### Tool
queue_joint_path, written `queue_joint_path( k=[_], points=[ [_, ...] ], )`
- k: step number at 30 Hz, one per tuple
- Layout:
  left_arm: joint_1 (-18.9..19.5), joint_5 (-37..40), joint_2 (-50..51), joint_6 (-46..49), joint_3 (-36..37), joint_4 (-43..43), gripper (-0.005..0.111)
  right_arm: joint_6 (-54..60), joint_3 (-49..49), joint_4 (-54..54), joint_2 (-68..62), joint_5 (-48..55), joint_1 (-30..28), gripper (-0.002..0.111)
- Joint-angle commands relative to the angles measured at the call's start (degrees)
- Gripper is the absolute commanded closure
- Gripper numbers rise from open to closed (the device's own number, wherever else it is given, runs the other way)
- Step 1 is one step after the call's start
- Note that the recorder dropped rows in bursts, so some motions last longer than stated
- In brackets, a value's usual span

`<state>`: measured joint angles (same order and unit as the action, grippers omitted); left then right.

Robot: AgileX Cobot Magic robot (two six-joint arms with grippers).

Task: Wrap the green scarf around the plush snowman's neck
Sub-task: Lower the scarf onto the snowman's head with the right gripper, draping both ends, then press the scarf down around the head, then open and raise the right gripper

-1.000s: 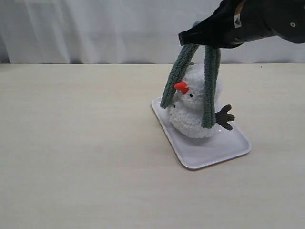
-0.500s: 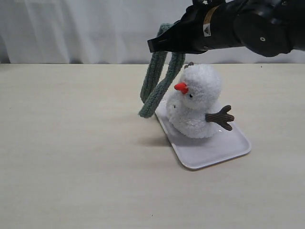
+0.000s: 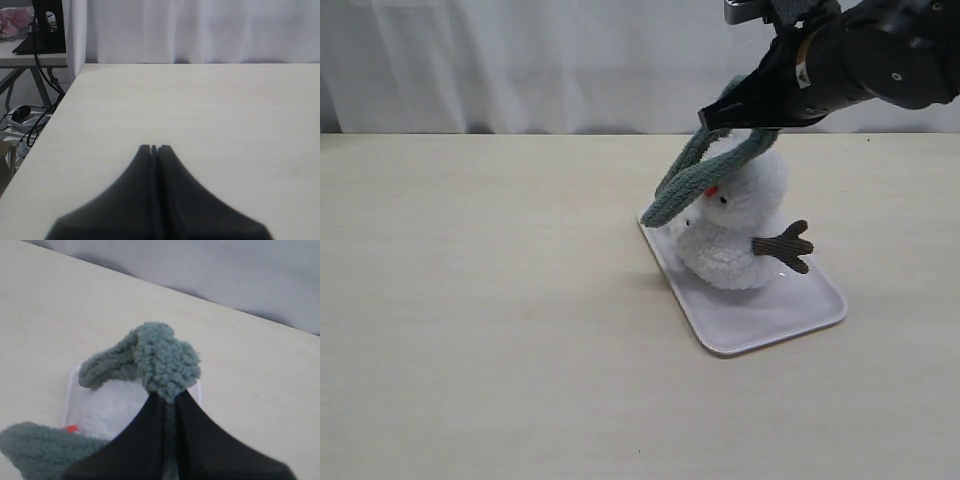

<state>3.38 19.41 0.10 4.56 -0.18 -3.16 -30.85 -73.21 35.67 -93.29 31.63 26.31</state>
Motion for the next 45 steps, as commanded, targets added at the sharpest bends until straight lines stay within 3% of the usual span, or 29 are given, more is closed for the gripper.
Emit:
queue_joint_path(
  k=[1, 8, 16, 36, 45],
  points=[
    [0.3, -0.9, -0.1, -0.1, 0.2, 0.1, 0.107, 0.3, 0.2, 2.5, 0.0, 7.2, -0.3, 0.104],
    [0.3, -0.9, -0.1, -0.1, 0.2, 0.1, 0.107, 0.7, 0.4, 2.6, 0.0, 11.9, -0.3, 0.104],
    [0.3, -0.9, -0.1, -0.1, 0.2, 0.1, 0.107, 0.7, 5.0, 3.3, 0.0, 3.5, -0.3, 0.104],
    [0.3, -0.9, -0.1, -0.1, 0.2, 0.1, 0.107, 0.0, 5.0, 11.7, -5.1, 4.9, -0.3, 0.104],
    [0.3, -0.9, -0.1, -0.1, 0.2, 0.1, 0.107, 0.7, 4.9, 10.0, -1.8, 8.8, -0.2, 0.062]
  ],
)
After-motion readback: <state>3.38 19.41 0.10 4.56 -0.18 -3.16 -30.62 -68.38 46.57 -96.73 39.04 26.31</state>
